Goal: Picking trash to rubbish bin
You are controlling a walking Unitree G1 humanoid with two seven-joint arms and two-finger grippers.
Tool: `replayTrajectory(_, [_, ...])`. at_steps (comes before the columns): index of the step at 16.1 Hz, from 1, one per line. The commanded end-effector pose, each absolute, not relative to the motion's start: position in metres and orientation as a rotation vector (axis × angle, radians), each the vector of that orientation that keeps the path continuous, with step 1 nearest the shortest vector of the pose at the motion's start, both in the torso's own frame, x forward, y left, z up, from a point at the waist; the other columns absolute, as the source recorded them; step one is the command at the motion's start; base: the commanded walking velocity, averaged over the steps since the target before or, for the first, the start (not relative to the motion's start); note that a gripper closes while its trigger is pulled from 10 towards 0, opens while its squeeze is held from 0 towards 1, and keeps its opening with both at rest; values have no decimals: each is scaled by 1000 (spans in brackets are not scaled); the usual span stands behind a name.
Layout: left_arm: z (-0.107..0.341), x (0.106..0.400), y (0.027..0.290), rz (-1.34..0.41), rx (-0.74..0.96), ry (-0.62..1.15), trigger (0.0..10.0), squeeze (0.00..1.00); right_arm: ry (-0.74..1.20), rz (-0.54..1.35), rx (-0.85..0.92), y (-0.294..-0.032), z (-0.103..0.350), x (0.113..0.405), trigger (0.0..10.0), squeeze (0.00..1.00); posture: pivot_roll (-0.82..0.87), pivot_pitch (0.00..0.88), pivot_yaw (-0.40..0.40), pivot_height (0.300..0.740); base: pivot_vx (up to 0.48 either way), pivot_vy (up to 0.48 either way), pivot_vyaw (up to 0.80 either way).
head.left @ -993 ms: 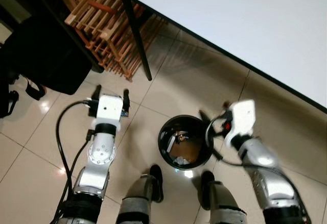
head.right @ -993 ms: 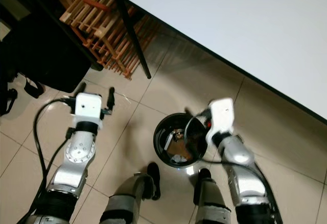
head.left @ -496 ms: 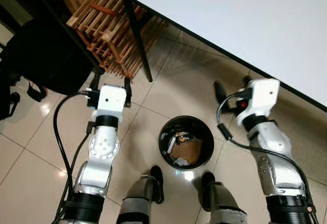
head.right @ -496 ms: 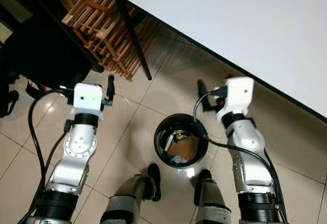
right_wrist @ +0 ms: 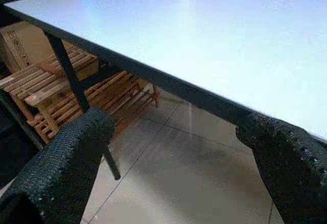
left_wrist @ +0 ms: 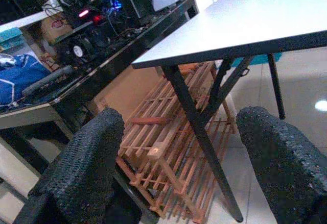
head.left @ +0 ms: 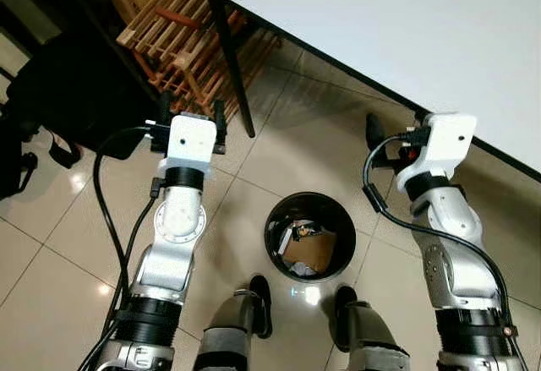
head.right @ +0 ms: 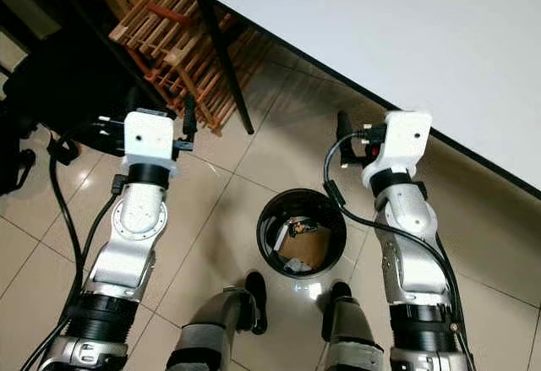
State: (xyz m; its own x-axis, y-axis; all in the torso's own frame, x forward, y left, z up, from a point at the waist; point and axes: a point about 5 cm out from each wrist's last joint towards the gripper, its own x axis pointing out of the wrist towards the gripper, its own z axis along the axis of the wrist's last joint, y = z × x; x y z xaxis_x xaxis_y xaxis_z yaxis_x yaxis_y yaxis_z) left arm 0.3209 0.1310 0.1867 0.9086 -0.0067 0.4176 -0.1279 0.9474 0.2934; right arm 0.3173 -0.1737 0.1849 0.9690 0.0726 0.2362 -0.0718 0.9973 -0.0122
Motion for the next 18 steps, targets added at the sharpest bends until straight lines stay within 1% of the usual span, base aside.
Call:
replayTrajectory(1, [180,320,131,50,320,-405,10000,0,-319,25,-6,-181,199,317,10000,0,43,275,134,740,0,0,0])
replayTrajectory(2, [176,321,130,34,324,-391,10000,0,-301,35,-5,-180,195,319,10000,0,40,268,132,740,0,0,0])
replayTrajectory(4, [148,326,138,20,320,-260,10000,0,-200,39,-20,-179,171,323,10000,0,40,258,127,740,0,0,0])
replayTrajectory(5, [123,326,145,8,348,-153,10000,0,-109,36,-24,-179,148,323,10000,0,39,259,124,740,0,0,0])
replayTrajectory(7, [84,318,158,-11,404,0,10000,0,23,48,-11,-179,111,316,10000,0,38,263,122,740,0,0,0])
replayTrajectory(8, [74,314,161,-10,402,39,10000,0,60,54,0,-179,100,313,10000,0,39,263,119,740,0,0,0])
replayTrajectory(9, [51,303,166,-33,354,138,10000,0,163,61,3,-180,72,304,10000,0,38,266,117,740,0,0,0])
replayTrajectory(11, [16,284,171,-39,341,288,10000,0,367,81,-2,-182,23,282,10000,0,37,269,114,740,0,0,0])
replayTrajectory(13, [-6,268,174,-39,348,380,10000,0,481,71,-39,-185,-5,263,10000,0,42,272,115,740,0,0,0])
replayTrajectory(15, [-33,242,179,-40,352,507,10000,0,621,48,-37,-191,-36,235,10000,0,41,286,115,740,0,0,0])
replayTrajectory(18, [-53,220,180,-71,349,621,10000,0,730,40,-55,-199,-57,211,10000,0,52,308,115,740,0,0,0])
